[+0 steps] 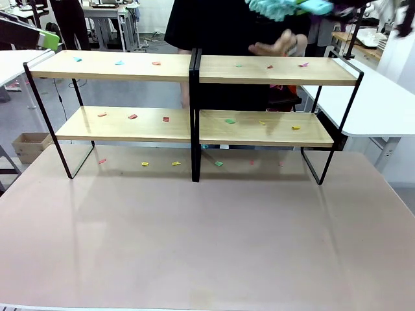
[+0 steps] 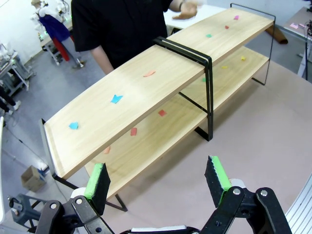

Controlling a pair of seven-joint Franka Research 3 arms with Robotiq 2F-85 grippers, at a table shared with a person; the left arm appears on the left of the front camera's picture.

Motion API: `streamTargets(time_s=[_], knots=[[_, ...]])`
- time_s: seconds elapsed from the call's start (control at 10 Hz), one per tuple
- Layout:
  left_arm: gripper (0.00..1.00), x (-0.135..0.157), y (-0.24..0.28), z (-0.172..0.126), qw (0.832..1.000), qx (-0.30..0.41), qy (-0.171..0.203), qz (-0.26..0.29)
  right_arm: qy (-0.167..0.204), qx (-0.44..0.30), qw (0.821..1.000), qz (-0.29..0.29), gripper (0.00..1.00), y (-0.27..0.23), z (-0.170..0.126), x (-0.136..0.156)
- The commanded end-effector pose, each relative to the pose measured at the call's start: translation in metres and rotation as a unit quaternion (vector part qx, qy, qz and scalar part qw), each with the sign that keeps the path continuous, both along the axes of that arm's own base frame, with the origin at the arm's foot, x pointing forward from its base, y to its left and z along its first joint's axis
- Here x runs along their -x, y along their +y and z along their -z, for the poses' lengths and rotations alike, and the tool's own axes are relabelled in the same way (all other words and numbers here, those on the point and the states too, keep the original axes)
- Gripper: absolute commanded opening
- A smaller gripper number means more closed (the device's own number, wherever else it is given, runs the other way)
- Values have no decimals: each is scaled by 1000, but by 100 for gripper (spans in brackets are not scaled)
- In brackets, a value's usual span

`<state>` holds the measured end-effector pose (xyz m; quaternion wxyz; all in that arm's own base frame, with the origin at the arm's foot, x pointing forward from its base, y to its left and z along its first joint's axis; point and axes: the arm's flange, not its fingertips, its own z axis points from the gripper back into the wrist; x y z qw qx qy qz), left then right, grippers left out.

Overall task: Clean the shelves.
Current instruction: Pick up the Duster when the human hands it over.

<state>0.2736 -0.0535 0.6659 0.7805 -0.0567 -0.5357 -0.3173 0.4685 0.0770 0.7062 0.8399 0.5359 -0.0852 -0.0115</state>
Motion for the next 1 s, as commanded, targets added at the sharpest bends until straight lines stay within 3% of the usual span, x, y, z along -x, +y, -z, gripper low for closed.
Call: streamTargets(time_s=[0.0,0.2,0.5,0.7,0.9], knots=[[100,0,0,0,1000,1,-1,0,-27,56,993,-100,0,-60,-56,100],[100,0,0,0,1000,1,-1,0,5,48,983,-175,0,-120,-68,183],[100,0,0,0,1000,1,-1,0,34,85,986,-138,0,-180,-37,269],[100,0,0,0,1000,1,-1,0,56,119,984,-121,0,-187,6,292],[100,0,0,0,1000,1,-1,0,36,148,979,-139,0,-179,44,281]])
